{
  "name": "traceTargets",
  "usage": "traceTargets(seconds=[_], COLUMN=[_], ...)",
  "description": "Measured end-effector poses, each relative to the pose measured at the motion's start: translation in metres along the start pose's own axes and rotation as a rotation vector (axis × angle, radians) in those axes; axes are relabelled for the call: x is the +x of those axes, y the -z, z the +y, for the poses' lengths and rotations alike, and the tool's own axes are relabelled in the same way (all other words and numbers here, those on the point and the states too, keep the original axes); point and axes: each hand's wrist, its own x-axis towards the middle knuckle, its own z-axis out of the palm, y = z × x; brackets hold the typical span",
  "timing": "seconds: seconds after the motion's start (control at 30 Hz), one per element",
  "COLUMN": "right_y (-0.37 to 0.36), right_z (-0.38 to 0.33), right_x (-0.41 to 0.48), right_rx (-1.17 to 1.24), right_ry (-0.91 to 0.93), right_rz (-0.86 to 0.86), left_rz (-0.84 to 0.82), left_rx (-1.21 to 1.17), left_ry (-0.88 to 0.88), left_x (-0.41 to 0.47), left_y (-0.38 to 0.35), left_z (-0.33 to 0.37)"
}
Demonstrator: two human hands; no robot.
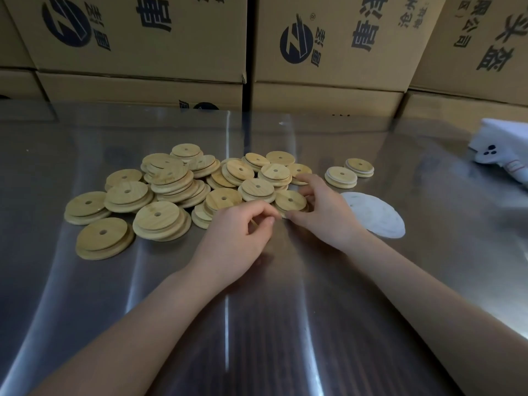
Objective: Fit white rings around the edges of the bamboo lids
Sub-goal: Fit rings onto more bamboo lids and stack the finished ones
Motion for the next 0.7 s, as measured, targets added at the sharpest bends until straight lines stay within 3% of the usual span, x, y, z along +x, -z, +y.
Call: traceTargets(seconds=[0.2,0.33,0.5,0.7], right_y=[0.008,0.017,0.011,0.006], right_z=[0.005,-0.002,-0.020,-0.030], right_x=[0.001,-0.005,-0.019,-0.028], right_rx=[-0.009,-0.031,0.053,0.007], right_ry=[0.000,0.065,0.300,0.479], right_rz=[0.061,0.140,0.158,0.121], left_rz=[0.042,0.062,0.092,0.068], left_rx=[-0.107,-0.303,-0.691,-0.828], left_ry=[0.068,0.190,0.338,0.327], left_x=[0.002,0.003,0.004,0.005], left_y=[0.000,-0.001,0.000,0.000], left_z=[0.001,0.002,0.010,0.011])
